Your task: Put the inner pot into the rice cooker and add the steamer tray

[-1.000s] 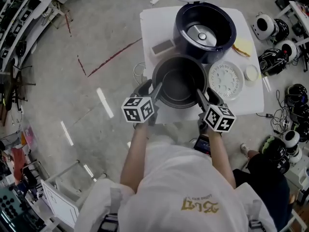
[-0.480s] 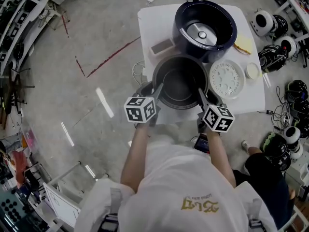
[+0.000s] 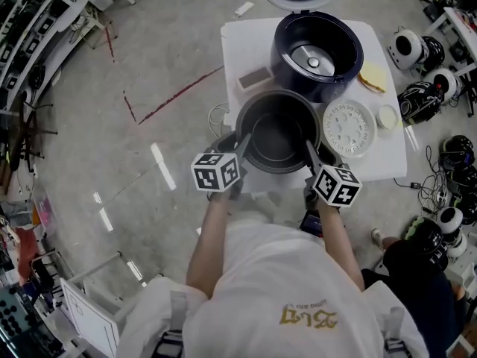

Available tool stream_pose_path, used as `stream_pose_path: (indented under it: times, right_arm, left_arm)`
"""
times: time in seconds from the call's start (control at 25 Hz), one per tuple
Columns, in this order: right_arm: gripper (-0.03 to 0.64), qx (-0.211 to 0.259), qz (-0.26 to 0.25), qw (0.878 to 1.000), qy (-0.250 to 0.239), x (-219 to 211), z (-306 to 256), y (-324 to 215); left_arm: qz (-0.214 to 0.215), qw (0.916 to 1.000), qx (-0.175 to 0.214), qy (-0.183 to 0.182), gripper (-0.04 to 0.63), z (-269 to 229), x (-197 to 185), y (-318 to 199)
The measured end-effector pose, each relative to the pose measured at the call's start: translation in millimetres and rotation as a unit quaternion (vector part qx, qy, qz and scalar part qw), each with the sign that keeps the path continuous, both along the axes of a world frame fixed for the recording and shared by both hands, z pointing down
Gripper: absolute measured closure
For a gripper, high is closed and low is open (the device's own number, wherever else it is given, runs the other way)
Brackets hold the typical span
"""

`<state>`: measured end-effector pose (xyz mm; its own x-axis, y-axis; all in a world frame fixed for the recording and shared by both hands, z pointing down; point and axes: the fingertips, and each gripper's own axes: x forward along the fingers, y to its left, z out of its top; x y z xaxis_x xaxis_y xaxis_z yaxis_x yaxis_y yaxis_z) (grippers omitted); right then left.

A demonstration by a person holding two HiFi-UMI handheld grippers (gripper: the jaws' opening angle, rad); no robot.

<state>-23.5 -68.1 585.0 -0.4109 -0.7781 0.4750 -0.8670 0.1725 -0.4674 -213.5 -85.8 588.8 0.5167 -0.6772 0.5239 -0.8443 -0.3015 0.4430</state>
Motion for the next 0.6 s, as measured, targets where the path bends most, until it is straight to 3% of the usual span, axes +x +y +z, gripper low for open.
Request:
stream_pose_path:
  times: [0.6]
  right_arm:
    - [0.479,0.084,-0.041,0.995,-0.031,-18.5,-82.2,-8.0]
  left_arm:
    - [-0.059,0.9952,0.076,0.016,0.466,-85.7,-22.4,2.6]
